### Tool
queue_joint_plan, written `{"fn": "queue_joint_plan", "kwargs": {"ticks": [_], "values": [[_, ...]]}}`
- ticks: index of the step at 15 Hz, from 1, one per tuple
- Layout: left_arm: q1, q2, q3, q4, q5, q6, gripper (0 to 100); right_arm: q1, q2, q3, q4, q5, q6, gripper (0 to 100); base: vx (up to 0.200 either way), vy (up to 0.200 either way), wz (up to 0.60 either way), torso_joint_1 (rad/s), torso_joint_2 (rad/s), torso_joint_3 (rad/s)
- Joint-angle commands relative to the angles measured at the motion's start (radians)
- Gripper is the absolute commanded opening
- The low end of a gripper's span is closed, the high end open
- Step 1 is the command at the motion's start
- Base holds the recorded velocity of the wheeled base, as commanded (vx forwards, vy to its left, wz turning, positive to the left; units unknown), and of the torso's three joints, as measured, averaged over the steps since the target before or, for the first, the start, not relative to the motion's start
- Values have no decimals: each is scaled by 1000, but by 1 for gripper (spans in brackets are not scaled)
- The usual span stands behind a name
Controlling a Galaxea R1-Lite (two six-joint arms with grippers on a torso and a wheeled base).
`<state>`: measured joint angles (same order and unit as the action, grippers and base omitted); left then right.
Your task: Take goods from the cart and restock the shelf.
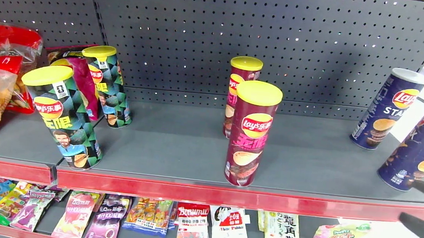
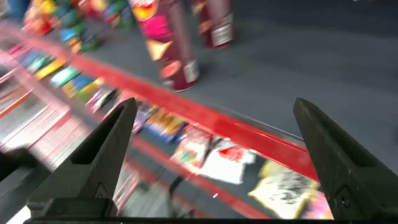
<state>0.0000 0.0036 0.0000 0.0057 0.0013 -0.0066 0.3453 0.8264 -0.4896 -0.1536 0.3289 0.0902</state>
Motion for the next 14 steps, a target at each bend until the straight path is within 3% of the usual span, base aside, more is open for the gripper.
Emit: {"fn": "queue_joint_plan", "kwargs": {"ticks": [1,5,14], "values": [[0,-1,0,-1,0,0,100,172,326,-44,-37,-41,6,100,0,0,0,0,0,0],[0,-1,0,0,0,-1,100,261,485,-90,-70,-126,19,100,0,0,0,0,0,0],[0,-1,0,0,0,0,100,253,692,-204,-73,-353,19,100,0,0,0,0,0,0]]}}
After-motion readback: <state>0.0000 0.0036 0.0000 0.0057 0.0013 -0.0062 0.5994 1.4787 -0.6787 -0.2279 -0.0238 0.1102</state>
